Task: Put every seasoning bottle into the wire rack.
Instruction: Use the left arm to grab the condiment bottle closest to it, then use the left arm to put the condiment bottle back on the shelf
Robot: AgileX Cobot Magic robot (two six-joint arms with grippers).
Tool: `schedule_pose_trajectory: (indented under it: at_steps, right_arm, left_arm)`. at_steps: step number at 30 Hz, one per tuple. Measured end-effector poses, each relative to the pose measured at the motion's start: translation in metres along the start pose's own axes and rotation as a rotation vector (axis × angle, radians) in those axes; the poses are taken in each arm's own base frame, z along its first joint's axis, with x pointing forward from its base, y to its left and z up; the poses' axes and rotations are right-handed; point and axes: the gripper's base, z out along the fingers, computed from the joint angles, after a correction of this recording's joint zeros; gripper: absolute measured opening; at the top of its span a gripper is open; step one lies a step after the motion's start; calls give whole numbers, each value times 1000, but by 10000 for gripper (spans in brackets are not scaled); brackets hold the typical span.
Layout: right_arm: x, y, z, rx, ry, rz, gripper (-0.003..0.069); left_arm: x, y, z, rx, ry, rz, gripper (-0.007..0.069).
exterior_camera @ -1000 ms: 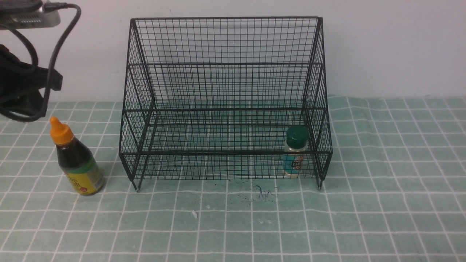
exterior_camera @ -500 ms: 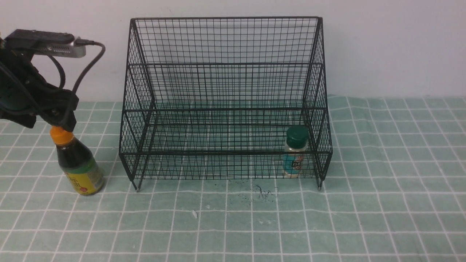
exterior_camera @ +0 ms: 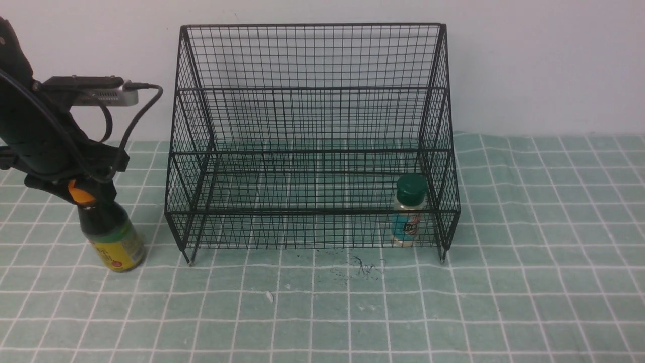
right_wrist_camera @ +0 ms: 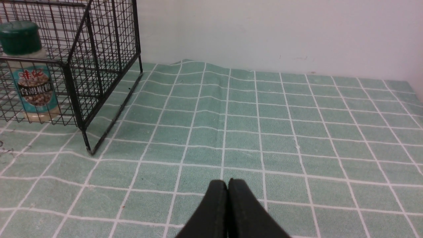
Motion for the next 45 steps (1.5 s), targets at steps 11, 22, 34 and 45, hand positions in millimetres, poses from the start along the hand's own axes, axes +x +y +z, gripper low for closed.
schedule_pose_trajectory:
  at_steps: [11,22,34,45]
  right_arm:
    - [0,0,0,0,0,0,-15]
    - [0,0,0,0,0,0,-15]
    - [0,0,0,0,0,0,-15]
    - [0,0,0,0,0,0,-15]
  left_arm:
    - [-2,-44,-140,6,-304,46,311]
    - [-4,-129,-142,125,-294,171,311]
    - [-29,-135,-77,85,-149,161,311]
    - [-40,-142,-31,119,-49,144,311]
